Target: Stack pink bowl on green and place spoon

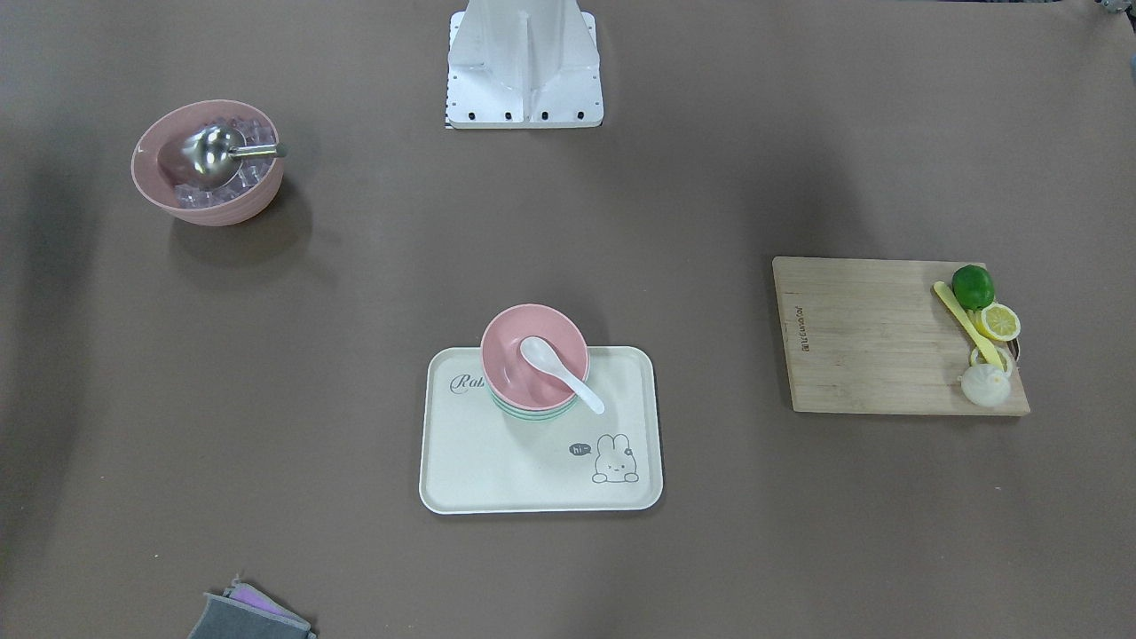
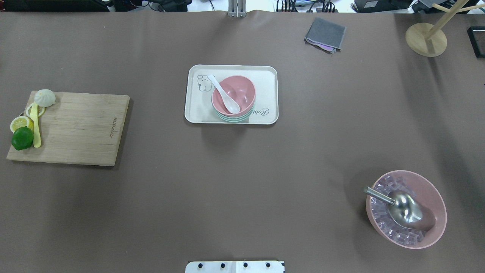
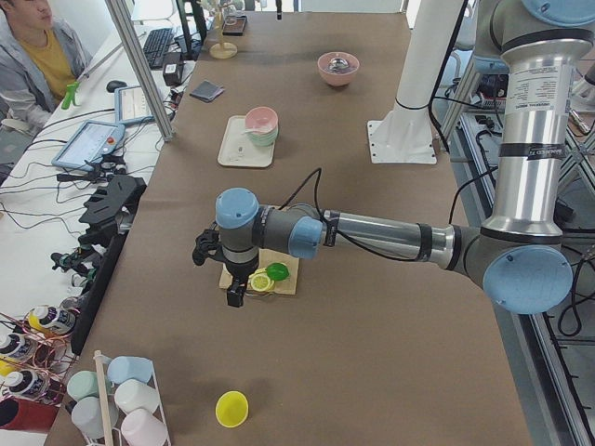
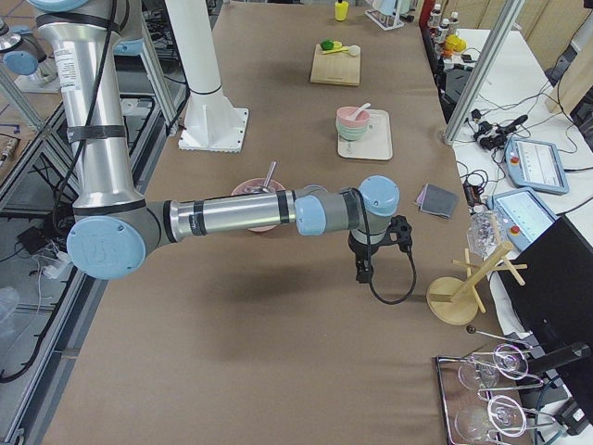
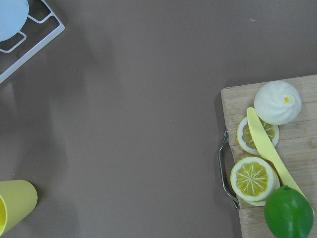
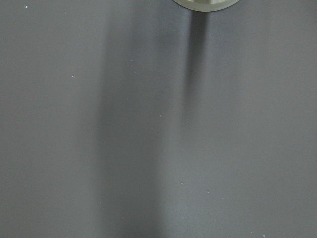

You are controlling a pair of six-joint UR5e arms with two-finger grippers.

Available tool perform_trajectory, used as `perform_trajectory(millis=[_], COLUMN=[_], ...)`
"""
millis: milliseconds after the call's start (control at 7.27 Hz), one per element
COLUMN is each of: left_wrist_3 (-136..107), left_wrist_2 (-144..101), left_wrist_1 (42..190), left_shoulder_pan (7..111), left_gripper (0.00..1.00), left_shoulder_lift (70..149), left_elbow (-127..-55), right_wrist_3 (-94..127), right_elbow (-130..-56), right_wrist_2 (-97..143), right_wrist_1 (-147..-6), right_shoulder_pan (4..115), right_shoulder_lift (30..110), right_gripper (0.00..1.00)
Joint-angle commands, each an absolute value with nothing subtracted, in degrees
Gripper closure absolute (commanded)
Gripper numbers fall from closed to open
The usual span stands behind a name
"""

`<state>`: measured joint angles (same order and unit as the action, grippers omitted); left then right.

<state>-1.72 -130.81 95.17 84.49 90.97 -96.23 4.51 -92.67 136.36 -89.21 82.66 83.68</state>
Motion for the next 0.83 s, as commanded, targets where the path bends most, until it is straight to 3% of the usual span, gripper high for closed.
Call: perform_trajectory(millis=[0,688], left_wrist_3=[-1.8,-1.8], left_wrist_2=[-131.0,-131.2], left_wrist_1=[95.1,95.0], left_shoulder_pan=[84.6,84.3], left_gripper=[0.02,0.02], left_shoulder_lift=[91.0,91.1], left_elbow=[-98.0,-99.7], right_wrist_3=[4.1,4.6], right_elbow=[-93.7,-94.2], right_wrist_2=[136.7,136.8], right_wrist_1=[-89.5,-89.5], right_shoulder_pan=[82.9,82.9], right_shoulder_lift=[84.0,84.1], right_gripper=[0.00,0.00])
